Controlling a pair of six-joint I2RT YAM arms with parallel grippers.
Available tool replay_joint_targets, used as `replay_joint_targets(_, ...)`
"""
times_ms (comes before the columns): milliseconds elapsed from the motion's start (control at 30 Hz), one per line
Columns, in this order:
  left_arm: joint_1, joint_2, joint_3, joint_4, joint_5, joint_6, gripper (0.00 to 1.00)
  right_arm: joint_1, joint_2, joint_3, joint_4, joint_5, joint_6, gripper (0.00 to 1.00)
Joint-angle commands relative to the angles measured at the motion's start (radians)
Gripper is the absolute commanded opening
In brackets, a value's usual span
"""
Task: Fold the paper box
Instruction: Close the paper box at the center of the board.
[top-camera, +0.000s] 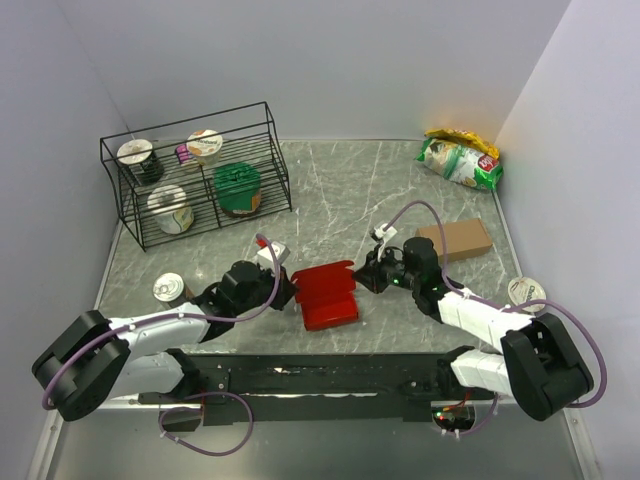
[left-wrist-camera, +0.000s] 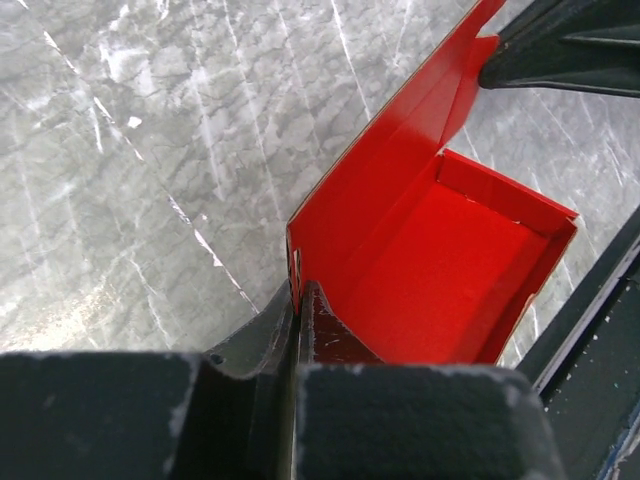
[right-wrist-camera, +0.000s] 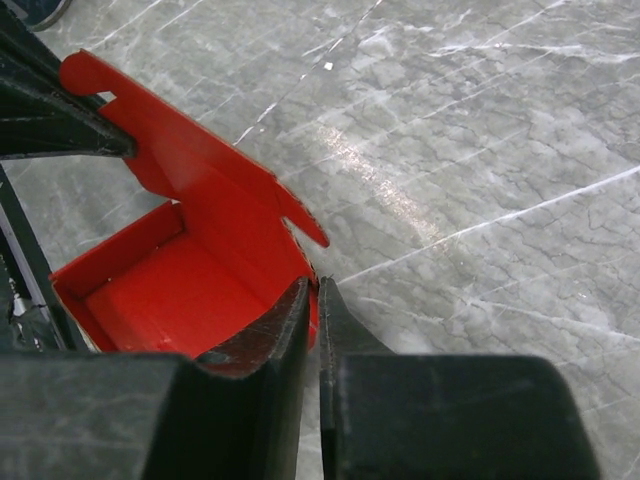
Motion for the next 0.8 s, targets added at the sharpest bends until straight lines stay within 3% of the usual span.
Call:
replay_joint_targets(0,-0.015,0.014,0.046,0.011,-0.029,0.028,0.04,0.029,-0.036,0.028,0.039,-0.049,0.031,0.10)
replay_joint_targets(100,-0.025,0.025,0.054,0.011,-0.052,0.018,0.01,0.055,-0.056,0.027,0.032,-0.011,0.042,0.00)
replay_joint_targets(300,-0.087,0.054,0.091,0.000,-0.149,-0.001,0.01,0.136,-0.115,0.018,0.022,0.104,0.043,0.00)
replay_joint_targets(767,-0.173,0.065,0.134,0.045,-0.250,-0.002,0.01,0.213,-0.078,0.019,0.094,0.161,0.080,0.00)
